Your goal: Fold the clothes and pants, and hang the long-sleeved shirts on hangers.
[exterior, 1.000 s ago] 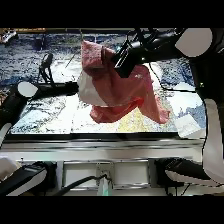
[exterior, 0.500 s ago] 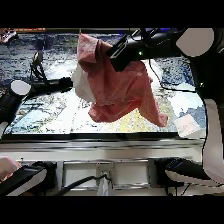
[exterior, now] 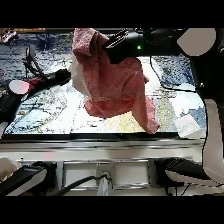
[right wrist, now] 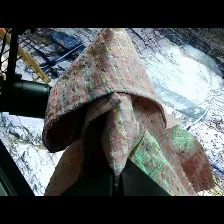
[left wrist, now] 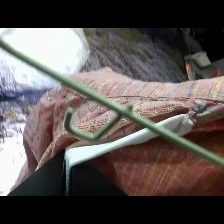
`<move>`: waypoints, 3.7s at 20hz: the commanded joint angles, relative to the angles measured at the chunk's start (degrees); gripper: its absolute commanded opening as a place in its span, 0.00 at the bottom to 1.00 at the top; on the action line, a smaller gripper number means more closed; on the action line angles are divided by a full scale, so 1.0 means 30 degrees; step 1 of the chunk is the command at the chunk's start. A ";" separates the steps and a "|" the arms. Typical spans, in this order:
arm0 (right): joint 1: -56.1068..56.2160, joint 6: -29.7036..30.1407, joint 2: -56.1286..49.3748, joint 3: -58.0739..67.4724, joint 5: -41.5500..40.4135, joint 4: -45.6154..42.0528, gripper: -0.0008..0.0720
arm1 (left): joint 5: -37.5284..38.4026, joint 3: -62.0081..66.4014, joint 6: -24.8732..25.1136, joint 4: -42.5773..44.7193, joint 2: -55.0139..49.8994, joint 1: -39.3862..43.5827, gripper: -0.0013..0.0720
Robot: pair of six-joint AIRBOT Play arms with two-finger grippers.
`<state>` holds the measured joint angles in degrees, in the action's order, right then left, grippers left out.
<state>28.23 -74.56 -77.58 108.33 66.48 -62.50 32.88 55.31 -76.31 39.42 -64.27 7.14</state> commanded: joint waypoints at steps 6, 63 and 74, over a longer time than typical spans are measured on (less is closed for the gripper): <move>0.0007 0.0182 0.0022 0.0000 0.1107 0.0109 0.04 | -0.2652 0.0000 0.0750 0.0517 0.0000 -0.0801 0.03; -0.1421 -0.1836 0.0029 0.1188 -0.7533 -1.4753 0.04 | -0.3162 0.2098 0.7737 -0.7992 0.4320 0.3300 0.59; -0.8954 -1.0367 0.2535 0.3366 -0.2572 -2.1850 0.04 | -0.3162 0.2098 0.7737 -0.6623 0.4306 0.3096 0.59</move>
<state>7.25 -99.26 -72.86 117.97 55.31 -122.89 23.46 61.60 -53.01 18.74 -51.33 16.49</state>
